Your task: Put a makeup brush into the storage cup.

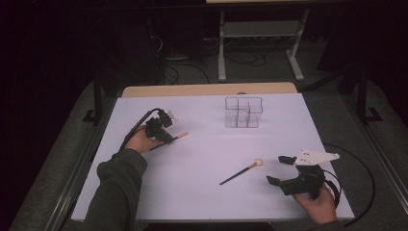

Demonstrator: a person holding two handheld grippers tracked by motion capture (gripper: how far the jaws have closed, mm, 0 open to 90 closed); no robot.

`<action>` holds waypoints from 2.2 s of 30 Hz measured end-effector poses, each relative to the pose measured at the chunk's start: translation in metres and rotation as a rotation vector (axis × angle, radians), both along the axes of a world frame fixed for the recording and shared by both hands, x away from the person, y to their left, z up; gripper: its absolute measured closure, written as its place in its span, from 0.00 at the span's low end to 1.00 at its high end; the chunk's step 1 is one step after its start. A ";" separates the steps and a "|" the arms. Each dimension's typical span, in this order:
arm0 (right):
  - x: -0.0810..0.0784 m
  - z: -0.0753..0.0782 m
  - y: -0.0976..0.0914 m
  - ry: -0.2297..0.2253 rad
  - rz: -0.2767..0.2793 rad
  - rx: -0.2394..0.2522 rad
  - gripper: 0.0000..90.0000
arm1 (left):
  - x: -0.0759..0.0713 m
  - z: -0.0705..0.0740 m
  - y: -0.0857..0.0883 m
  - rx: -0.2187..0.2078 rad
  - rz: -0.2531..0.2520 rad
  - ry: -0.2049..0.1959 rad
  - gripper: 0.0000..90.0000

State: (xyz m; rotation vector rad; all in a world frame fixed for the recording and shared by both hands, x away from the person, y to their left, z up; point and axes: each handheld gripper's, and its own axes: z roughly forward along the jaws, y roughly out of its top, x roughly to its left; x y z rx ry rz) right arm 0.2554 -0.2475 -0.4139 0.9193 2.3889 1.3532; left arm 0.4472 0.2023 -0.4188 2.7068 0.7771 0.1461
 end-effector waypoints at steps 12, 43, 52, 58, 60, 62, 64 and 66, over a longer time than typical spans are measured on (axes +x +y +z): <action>0.000 -0.001 0.000 0.004 -0.001 -0.001 0.17 | 0.001 0.001 -0.003 0.024 0.001 0.008 0.93; 0.003 -0.002 0.007 0.025 0.015 -0.003 0.18 | -0.009 0.033 0.024 -0.077 0.067 -0.025 0.93; 0.004 -0.002 0.008 0.028 0.021 0.001 0.18 | -0.012 0.039 0.023 -0.108 0.040 -0.030 0.93; 0.005 -0.001 0.011 0.024 0.026 0.016 0.18 | -0.018 0.045 0.023 -0.124 0.021 -0.042 0.93; 0.006 -0.001 0.012 0.029 0.033 0.021 0.19 | -0.021 0.048 0.023 -0.132 0.014 -0.047 0.93; 0.005 0.000 0.014 0.039 0.045 0.023 0.20 | -0.023 0.051 0.023 -0.138 0.003 -0.056 0.93; 0.005 0.001 0.016 0.044 0.050 0.022 0.18 | -0.026 0.052 0.023 -0.151 0.007 -0.059 0.93; 0.006 0.002 0.018 0.043 0.055 0.023 0.18 | -0.028 0.053 0.024 -0.157 0.002 -0.059 0.93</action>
